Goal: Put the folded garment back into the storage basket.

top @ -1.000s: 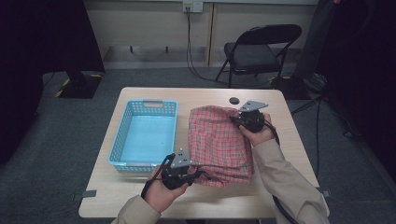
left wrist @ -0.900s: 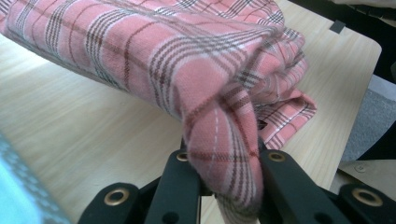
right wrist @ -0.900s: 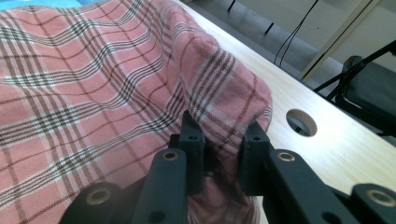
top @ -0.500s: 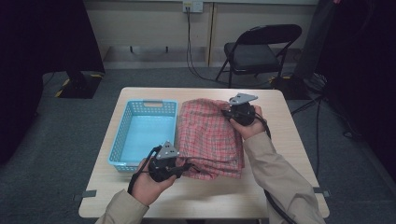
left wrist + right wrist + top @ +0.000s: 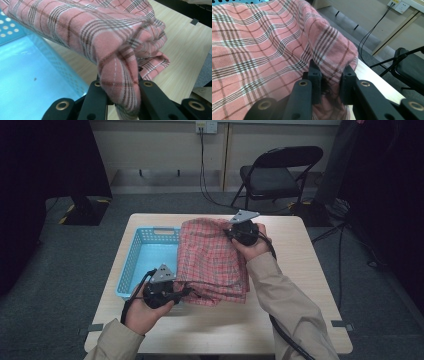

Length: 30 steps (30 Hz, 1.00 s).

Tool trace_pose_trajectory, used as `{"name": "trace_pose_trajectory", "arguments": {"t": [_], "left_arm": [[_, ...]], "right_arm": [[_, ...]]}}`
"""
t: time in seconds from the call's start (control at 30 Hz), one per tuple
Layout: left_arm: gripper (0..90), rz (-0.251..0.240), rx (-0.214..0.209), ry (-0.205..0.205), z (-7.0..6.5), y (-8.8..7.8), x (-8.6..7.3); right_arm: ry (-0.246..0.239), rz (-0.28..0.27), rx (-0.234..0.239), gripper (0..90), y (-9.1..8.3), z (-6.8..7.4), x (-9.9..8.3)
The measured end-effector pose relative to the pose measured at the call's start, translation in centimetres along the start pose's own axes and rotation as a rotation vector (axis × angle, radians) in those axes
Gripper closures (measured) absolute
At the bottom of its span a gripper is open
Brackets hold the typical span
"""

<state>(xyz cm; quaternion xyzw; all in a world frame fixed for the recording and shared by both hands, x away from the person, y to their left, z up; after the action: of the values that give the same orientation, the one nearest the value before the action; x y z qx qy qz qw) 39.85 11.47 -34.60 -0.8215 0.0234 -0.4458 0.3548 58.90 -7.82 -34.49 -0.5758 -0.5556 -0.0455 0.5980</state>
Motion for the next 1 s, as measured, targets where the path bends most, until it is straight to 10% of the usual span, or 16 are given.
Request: {"name": "trace_pose_trajectory", "arguments": {"t": [1.0], "left_arm": [[83.3, 0.013, 0.056, -0.026, 4.1, -2.6, -1.3]], "right_arm": [[-0.031, -0.022, 0.013, 75.8, 3.3, 2.8, 3.2]]}}
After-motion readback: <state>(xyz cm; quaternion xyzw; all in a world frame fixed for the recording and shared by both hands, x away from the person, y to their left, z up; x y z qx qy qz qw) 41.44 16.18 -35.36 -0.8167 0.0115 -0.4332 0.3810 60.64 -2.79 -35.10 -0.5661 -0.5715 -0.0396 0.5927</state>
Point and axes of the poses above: each handheld gripper's, and its own axes: y roughly forward along the jaws, x roughly out of its top, z roughly to its left, the point moved 7 cm from there along y, roughly forward along the jaws, and after that the axes turned 8 degrees about -x, right-handed, at the moved point
